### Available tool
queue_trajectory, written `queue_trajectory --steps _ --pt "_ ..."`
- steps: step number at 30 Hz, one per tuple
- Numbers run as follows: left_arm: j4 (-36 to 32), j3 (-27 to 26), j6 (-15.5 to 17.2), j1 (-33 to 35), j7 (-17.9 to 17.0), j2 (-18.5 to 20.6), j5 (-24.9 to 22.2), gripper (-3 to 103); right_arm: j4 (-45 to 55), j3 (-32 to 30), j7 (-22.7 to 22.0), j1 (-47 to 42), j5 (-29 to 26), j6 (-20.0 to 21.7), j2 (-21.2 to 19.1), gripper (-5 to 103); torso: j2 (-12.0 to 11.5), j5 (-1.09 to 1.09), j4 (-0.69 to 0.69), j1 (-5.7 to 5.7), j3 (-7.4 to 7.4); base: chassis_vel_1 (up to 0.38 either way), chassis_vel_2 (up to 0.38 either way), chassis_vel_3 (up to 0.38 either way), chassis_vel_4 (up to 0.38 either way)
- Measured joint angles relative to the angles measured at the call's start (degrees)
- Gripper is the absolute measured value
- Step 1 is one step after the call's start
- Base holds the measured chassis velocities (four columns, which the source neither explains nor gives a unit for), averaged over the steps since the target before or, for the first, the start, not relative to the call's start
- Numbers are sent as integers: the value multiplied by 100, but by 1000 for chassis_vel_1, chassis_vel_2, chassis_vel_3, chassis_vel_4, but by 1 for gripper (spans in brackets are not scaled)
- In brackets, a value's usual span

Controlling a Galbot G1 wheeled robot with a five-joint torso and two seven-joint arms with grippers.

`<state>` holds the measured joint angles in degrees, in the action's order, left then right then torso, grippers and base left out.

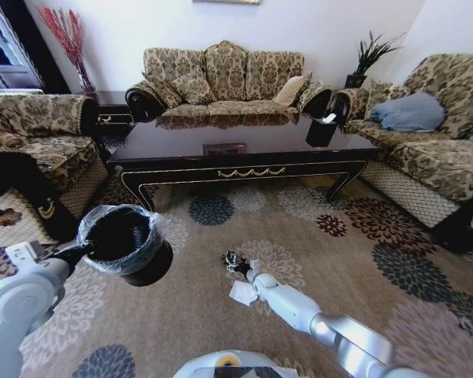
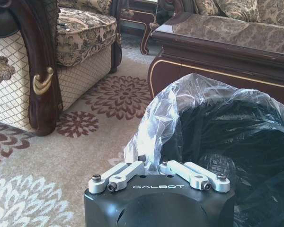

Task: Move to the front of the table and pick up the trash from the floor, then place it into the trash bin.

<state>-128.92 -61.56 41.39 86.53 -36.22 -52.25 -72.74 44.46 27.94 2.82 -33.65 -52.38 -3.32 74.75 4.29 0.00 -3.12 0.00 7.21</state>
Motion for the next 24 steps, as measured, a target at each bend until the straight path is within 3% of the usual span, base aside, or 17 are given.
queue_trajectory --steps 2,4,5,6,9,11,14,17,18,22,23,24 --pt "15 -5 0 7 0 1 8 4 -41 1 55 11 23 -1 30 86 0 0 1 0 0 0 0 0 0" --pt "22 -6 0 7 0 5 11 4 -52 5 67 18 26 -1 40 86 0 0 1 0 0 0 0 0 0" --pt "25 -7 0 7 0 12 11 4 -67 13 82 24 36 -2 51 76 0 0 1 0 0 0 0 0 0" --pt "25 -7 -1 7 0 16 11 4 -77 17 94 26 41 -2 56 76 0 0 1 0 0 0 0 0 0" --pt "36 -9 -4 3 1 45 8 4 -123 24 156 43 79 -13 79 59 1 0 0 0 0 0 0 0 0" --pt "40 -9 -4 3 1 48 8 4 -125 24 160 44 82 -15 80 59 0 0 0 0 0 0 0 0 0" --pt "57 -5 -5 -4 2 51 9 4 -143 26 206 51 145 -44 82 43 0 0 1 0 0 0 0 0 0" --pt "65 11 -6 -12 3 49 12 4 -173 21 233 51 189 -78 86 37 0 0 0 0 0 0 0 0 0" --pt "76 30 -7 -22 6 46 19 4 -200 7 268 52 235 -109 91 27 0 0 0 0 0 0 0 0 0" --pt "87 57 -8 -28 8 39 48 4 -220 -16 312 52 285 -144 92 27 0 0 0 0 0 0 0 0 0" --pt "94 80 -11 -28 10 28 76 4 -227 -36 354 51 324 -173 90 10 0 0 1 0 0 0 0 0 0" --pt "101 106 -13 -29 15 11 97 4 -224 -57 391 46 359 -205 78 5 0 1 1 0 0 0 0 0 0"
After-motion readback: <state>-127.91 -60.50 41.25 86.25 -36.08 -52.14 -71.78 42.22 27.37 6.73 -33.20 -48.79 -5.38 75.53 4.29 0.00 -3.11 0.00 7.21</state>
